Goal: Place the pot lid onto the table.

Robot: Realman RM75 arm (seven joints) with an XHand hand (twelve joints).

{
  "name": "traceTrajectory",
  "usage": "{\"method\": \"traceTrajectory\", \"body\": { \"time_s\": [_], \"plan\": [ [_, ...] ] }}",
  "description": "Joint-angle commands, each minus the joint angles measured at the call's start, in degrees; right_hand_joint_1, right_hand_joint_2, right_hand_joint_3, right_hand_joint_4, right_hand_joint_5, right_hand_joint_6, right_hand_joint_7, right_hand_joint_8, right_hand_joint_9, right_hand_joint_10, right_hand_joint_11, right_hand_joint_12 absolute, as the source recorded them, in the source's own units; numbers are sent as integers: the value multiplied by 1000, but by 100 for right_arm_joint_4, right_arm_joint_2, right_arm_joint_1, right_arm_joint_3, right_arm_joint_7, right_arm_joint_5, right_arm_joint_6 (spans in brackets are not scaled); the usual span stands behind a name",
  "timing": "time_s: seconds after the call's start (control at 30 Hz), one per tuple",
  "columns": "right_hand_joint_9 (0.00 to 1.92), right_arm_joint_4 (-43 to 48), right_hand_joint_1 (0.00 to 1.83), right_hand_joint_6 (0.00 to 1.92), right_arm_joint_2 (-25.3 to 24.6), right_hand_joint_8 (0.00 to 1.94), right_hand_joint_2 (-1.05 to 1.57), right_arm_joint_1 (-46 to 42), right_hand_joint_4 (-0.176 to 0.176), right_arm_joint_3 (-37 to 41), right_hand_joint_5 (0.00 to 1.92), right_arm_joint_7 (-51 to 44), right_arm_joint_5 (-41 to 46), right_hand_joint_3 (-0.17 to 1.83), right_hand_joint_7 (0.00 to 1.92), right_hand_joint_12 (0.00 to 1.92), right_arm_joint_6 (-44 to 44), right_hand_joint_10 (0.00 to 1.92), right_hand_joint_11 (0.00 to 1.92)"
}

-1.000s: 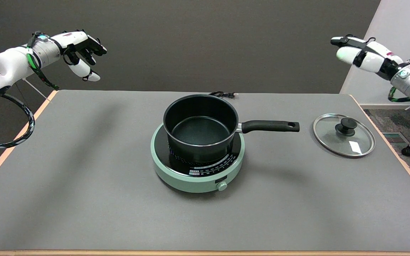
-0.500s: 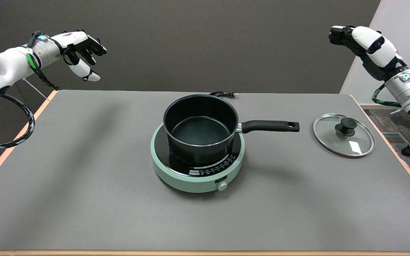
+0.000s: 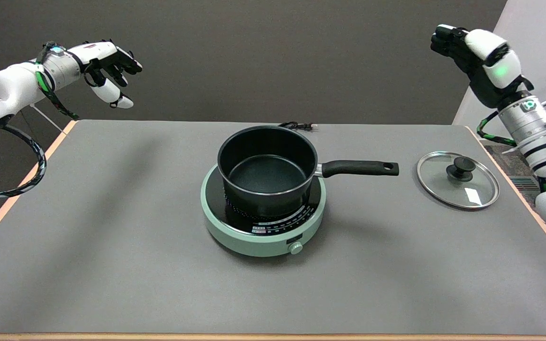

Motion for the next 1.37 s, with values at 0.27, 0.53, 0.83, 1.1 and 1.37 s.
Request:
{"method": "traceTrajectory", "body": {
  "time_s": [0.27,0.53,0.83,1.1,1.37],
  "plan": [
    [413,109,305,211,-269,207,793,-437,-141,51,479,-196,868,735,515,549,360,356,162],
    [423,49,326,224,-277,214,804,-501,-143,163,500,-196,892,734,524,550,621,364,166],
    [436,-28,332,198,-285,218,711,-534,-134,131,477,-196,884,745,540,567,655,403,169],
    [443,-73,367,200,-285,219,692,-534,-105,163,493,-196,884,752,549,584,679,416,179],
    [449,-150,370,206,-285,218,687,-486,-106,139,501,-196,846,754,560,585,631,420,181]
  ]
}}
